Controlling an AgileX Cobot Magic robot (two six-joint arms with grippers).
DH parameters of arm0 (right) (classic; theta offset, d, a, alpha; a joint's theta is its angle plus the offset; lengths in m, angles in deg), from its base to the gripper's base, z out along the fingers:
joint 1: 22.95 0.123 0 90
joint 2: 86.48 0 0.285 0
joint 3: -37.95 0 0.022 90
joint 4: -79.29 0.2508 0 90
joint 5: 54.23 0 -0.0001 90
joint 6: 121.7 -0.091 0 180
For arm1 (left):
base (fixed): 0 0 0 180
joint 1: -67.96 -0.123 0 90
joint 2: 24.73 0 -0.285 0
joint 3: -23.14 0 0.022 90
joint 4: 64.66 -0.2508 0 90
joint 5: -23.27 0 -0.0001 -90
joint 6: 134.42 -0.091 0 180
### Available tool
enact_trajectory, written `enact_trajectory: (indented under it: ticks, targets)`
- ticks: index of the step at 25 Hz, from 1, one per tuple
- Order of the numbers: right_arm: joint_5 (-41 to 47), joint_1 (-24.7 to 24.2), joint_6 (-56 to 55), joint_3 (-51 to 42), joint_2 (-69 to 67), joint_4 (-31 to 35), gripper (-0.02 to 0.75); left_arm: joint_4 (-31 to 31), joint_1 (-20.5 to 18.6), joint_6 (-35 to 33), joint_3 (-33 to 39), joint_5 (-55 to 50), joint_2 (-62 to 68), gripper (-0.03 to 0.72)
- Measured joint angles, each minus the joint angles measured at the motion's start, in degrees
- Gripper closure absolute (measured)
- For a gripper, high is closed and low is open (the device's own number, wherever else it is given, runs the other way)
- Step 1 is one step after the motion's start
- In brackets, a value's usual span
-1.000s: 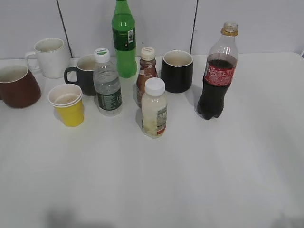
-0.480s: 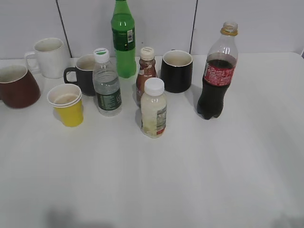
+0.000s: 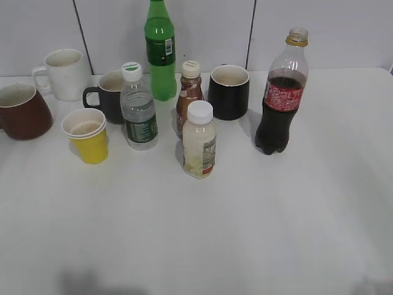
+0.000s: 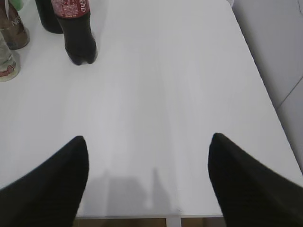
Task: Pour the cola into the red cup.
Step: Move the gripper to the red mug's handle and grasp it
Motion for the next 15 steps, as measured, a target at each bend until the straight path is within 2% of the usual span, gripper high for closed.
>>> enact_trajectory:
  ticks: [6,10,15]
  targets:
    - [0.0,0.0,0.0,0.0,0.0,0.0,0.149,-0.6,-3.6,0.0,8.2,23.4,20.0,0.447]
    - [0.0,0.0,0.0,0.0,0.0,0.0,0.149,0.2,-7.0,0.0,9.0,39.9,39.2,0.447]
    - [0.0,0.0,0.0,0.0,0.0,0.0,0.149,-2.5,-7.8,1.8,8.1,60.2,64.5,0.446]
